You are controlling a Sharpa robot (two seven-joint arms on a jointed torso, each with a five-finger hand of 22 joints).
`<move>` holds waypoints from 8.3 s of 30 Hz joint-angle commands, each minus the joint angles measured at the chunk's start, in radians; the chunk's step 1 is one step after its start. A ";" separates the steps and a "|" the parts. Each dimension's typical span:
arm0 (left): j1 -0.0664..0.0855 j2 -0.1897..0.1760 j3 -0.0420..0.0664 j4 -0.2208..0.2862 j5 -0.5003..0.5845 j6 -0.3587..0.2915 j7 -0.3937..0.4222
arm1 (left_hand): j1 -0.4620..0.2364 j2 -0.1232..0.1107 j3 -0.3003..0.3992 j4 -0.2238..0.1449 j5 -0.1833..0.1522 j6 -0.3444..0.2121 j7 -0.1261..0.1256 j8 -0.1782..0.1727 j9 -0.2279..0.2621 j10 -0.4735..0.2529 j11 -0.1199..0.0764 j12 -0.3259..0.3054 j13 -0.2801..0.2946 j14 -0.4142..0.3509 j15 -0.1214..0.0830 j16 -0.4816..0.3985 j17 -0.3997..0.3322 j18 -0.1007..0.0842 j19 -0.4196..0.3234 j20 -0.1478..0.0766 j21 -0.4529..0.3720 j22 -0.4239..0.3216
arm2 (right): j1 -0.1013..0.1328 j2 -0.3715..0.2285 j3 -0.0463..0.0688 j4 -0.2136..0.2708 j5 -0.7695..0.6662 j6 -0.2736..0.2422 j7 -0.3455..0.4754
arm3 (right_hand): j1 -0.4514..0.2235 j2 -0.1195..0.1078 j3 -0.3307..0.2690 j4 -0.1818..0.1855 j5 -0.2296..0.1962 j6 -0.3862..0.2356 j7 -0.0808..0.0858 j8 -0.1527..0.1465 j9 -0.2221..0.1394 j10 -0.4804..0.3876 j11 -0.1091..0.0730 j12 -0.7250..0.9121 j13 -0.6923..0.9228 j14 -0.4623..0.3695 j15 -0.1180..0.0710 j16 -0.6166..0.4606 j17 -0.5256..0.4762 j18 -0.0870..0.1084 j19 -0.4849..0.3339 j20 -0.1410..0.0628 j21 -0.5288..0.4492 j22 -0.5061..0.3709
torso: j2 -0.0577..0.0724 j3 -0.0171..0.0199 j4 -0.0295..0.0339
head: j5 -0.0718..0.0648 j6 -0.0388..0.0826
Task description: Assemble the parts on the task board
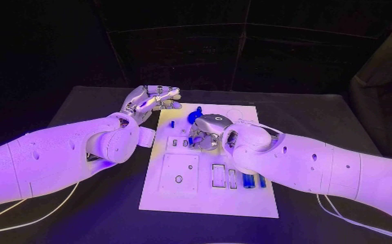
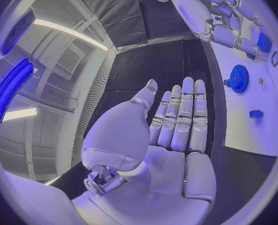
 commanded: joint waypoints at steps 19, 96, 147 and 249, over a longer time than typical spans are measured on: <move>0.002 0.002 0.001 -0.002 0.001 0.011 -0.002 | -0.009 0.001 0.006 0.000 0.002 -0.004 0.003 -0.003 -0.001 0.002 0.006 -0.008 -0.002 0.000 -0.004 -0.006 0.001 0.014 0.007 -0.002 -0.008 -0.002 | -0.004 0.001 -0.003 0.003 -0.012 0.015 -0.026 | -0.034 -0.041 -0.004 0.014 -0.007 -0.052 0.019 -0.030 -0.007 -0.039 0.017 -0.034 -0.031 0.066 0.022 -0.013 0.073 0.003 0.052 0.018 -0.011 0.192 | 0.000 0.0004 0.0008 | -0.003 -0.004; 0.158 0.299 -0.064 -0.254 -0.911 0.518 -1.057 | -0.195 0.036 -0.337 0.331 -0.003 0.072 -0.160 0.415 0.259 0.222 -0.170 0.979 0.910 0.436 -0.192 1.393 1.315 -0.072 0.391 -0.191 1.003 0.968 | 0.168 -0.473 0.017 0.181 0.667 0.038 0.198 | 0.054 -0.027 -0.252 0.144 0.083 -0.117 0.026 -0.014 -0.001 -0.171 0.024 -0.192 -0.239 0.016 0.027 -0.201 -0.157 0.052 -0.089 0.025 -0.137 -0.012 | -0.045 0.0242 -0.0109 | 0.037 -0.035; 0.154 0.370 -0.091 -0.304 -0.911 0.635 -1.078 | -0.119 0.060 -0.330 0.278 -0.001 0.045 -0.162 0.455 0.316 0.219 -0.171 0.990 0.931 0.436 -0.192 1.393 1.315 -0.072 0.370 -0.192 1.027 0.997 | 0.168 -0.451 0.016 0.166 0.645 0.042 0.176 | 0.064 -0.015 -0.265 0.140 0.124 -0.122 0.026 -0.010 -0.002 -0.174 0.023 -0.199 -0.249 0.018 0.025 -0.212 -0.163 0.052 -0.089 0.023 -0.144 -0.018 | -0.046 0.0235 -0.0107 | 0.038 -0.066; 0.075 0.229 -0.092 -0.130 -1.064 0.391 -1.045 | -0.211 -0.102 0.580 -0.053 0.019 -0.013 -0.165 0.510 0.420 0.229 -0.177 0.934 0.900 0.436 -0.196 1.393 1.315 -0.067 0.345 -0.193 1.022 1.016 | 0.167 -0.431 0.016 0.121 0.644 0.037 0.174 | 0.059 -0.008 -0.279 0.144 0.146 -0.121 0.025 -0.004 -0.002 -0.176 0.023 -0.203 -0.256 0.020 0.025 -0.221 -0.168 0.054 -0.091 0.022 -0.151 -0.026 | -0.049 0.0271 0.0011 | 0.021 -0.074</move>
